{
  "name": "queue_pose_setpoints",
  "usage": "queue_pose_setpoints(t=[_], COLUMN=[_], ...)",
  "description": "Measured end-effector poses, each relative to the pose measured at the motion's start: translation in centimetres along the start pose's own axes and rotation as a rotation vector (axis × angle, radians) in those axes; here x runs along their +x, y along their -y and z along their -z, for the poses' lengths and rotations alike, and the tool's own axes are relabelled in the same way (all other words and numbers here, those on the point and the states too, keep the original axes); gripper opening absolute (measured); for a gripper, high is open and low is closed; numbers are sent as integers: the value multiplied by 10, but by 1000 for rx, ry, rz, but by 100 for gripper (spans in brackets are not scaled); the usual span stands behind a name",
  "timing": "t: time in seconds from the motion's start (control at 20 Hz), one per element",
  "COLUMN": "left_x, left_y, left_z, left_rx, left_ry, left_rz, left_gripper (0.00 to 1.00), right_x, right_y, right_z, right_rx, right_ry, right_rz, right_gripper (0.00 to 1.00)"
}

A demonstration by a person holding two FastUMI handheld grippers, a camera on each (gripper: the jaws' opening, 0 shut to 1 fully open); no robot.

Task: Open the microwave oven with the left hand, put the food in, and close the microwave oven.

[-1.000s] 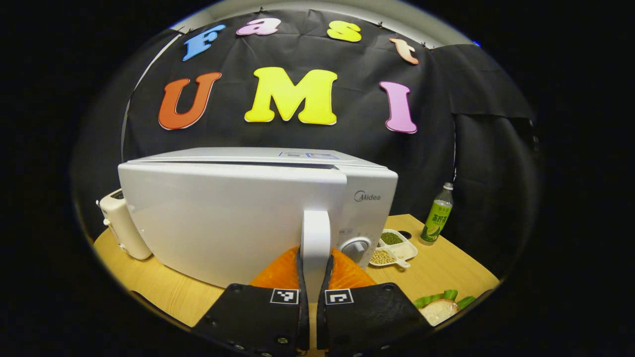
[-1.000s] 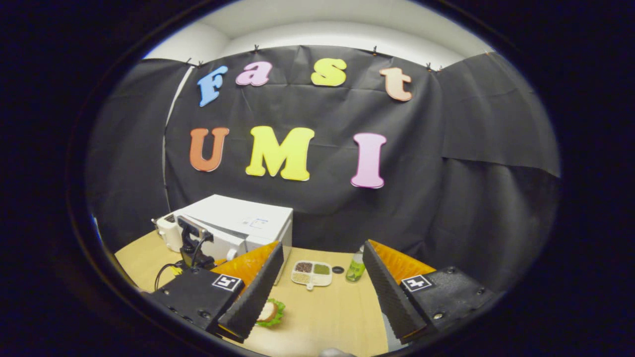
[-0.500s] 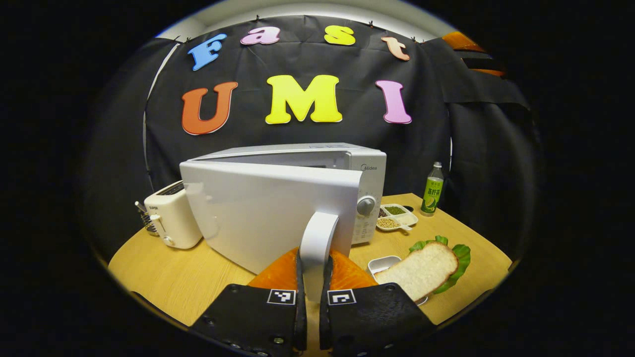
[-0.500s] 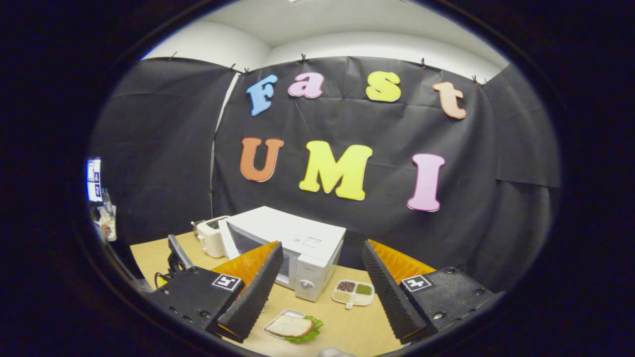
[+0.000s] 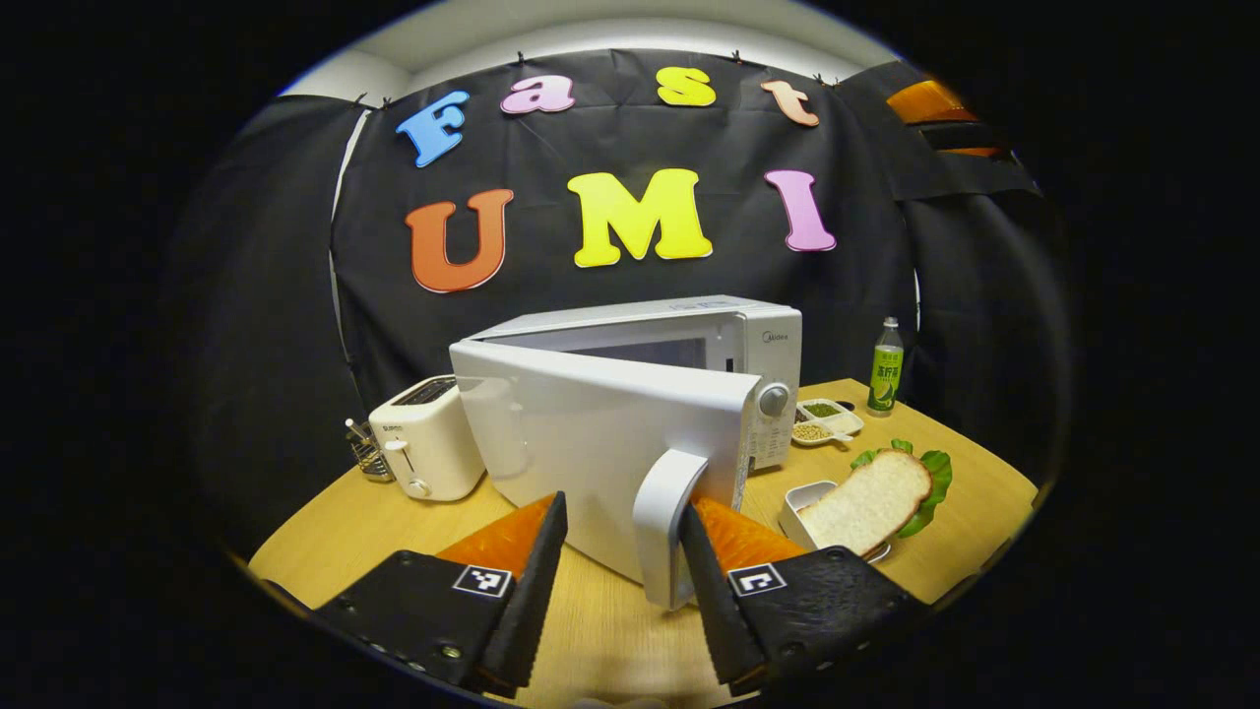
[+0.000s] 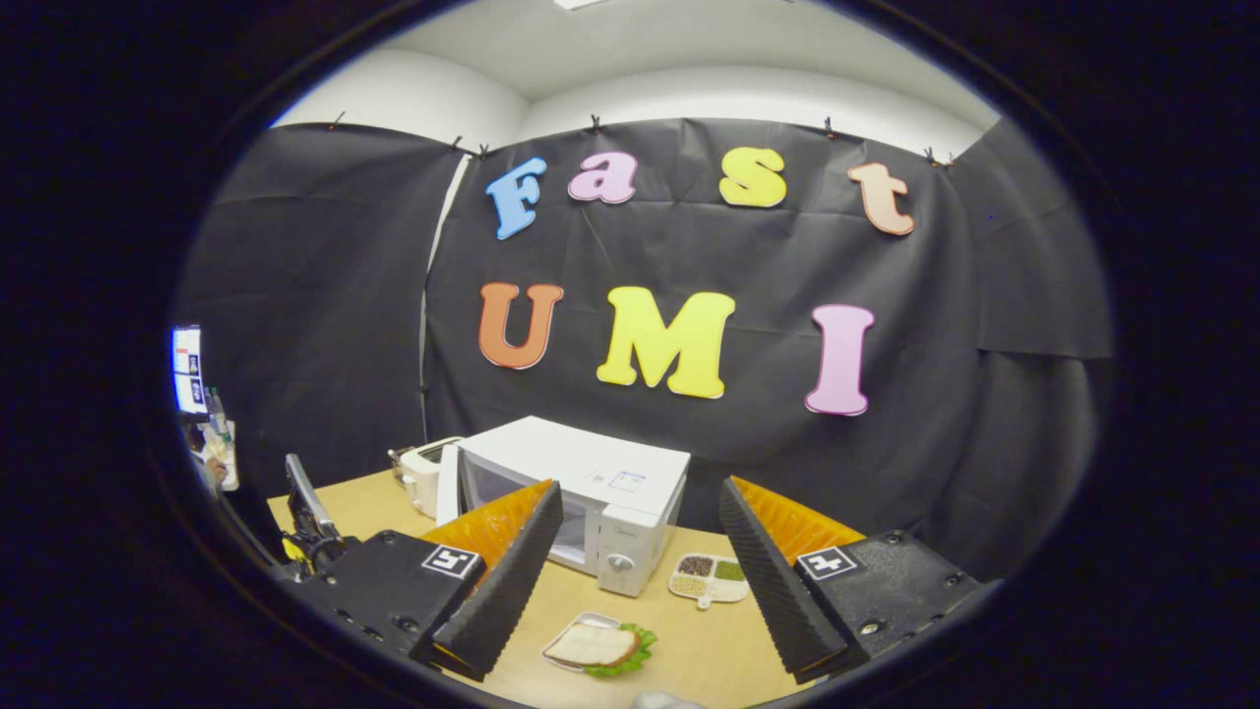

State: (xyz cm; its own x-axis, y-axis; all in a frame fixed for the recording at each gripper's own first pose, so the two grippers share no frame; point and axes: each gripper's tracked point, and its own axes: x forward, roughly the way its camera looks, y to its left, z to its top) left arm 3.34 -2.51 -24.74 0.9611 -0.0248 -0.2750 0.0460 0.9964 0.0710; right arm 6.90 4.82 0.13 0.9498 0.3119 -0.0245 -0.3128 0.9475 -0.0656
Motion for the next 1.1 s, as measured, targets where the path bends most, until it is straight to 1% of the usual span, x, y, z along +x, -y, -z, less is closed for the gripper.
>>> queue_pose_setpoints(t=[0.05, 0.1, 0.15, 0.2, 0.25, 0.4, 0.55, 0.6, 0.65, 0.9, 0.95, 1.0, 1.05, 1.1], left_x=[0, -4, -6, -9, -12, -24, -38, -45, -48, -73, -78, -83, -87, -92], left_y=[-2, -4, -6, -8, -12, -24, -44, -53, -60, -107, -116, -127, -138, -150], left_z=[-3, -1, 0, 1, 2, 8, 14, 16, 19, 33, 36, 39, 42, 43], left_rx=[-4, -14, -20, -13, -10, -33, -33, -28, -24, -34, -39, -44, -47, -56], left_ry=[4, -12, -10, -12, -10, -18, -26, -28, -32, -52, -58, -59, -61, -61], left_rz=[2, 3, -2, -9, -17, -33, -53, -62, -71, -126, -139, -155, -172, -190], left_gripper=[89, 98, 98, 97, 96, 96, 96, 96, 96, 96, 96, 96, 97, 96], right_x=[-2, -3, -5, -7, -8, -9, -10, -10, -10, -10, -11, -12, -12, -13], right_y=[-2, -3, -5, -7, -11, -22, -34, -39, -44, -65, -68, -70, -72, -73], right_z=[1, 1, 1, -1, -2, -3, -3, -2, -1, 5, 8, 10, 12, 14], right_rx=[5, 9, 12, 13, 12, -1, -3, -3, -4, 3, 6, 10, 13, 15], right_ry=[-3, -4, -5, -1, 4, 0, -4, -6, -8, -21, -25, -29, -32, -38], right_rz=[3, 2, 0, -2, -4, -14, -21, -24, -26, -36, -35, -34, -30, -28], right_gripper=[100, 100, 100, 96, 100, 100, 100, 100, 96, 96, 100, 100, 96, 96])
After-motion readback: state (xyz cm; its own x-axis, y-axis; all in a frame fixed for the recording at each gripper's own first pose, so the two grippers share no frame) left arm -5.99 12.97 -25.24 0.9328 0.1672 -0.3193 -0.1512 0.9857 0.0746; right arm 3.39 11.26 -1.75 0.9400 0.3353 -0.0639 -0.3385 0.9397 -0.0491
